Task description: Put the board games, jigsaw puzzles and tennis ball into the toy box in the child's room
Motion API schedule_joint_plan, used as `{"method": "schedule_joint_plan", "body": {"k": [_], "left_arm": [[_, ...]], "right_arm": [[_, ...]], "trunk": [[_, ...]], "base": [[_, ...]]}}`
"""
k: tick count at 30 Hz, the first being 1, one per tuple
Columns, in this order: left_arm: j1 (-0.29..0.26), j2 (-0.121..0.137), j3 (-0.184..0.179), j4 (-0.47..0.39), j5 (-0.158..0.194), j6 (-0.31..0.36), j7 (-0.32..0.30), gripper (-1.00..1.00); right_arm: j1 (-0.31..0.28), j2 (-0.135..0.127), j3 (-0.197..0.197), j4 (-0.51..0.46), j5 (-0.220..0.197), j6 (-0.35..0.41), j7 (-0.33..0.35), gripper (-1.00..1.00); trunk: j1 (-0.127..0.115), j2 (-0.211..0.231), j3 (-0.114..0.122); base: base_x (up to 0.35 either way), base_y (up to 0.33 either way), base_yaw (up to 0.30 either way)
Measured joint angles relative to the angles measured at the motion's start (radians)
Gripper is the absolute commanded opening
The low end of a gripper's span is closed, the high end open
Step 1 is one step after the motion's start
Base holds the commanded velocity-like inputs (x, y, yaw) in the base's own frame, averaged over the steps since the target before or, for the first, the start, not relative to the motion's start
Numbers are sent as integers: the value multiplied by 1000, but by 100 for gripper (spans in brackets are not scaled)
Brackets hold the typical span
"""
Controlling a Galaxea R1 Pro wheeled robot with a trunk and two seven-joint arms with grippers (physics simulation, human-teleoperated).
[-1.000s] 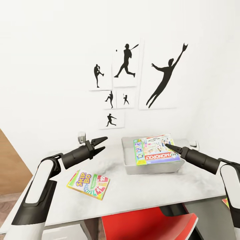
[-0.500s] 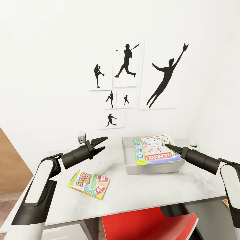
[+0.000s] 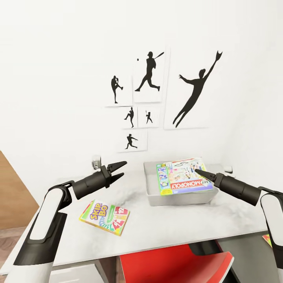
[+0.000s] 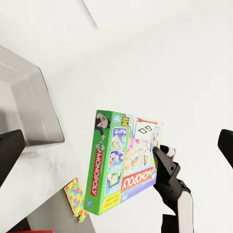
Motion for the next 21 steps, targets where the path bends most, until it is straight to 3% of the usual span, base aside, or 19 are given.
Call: {"method": "schedule_joint_plan", "body": {"k": [10, 21], "left_arm": [[0, 0, 0, 0, 0, 0, 0, 100], [0, 0, -1, 0, 0, 0, 2, 100]], "right_arm": [[0, 6, 5, 1, 5, 0, 1, -100], [1, 7, 5, 2, 9, 0, 5, -100]], "trunk": [[0, 0, 0], [0, 0, 0]], "base": [[0, -3, 0], [0, -96, 0]]}}
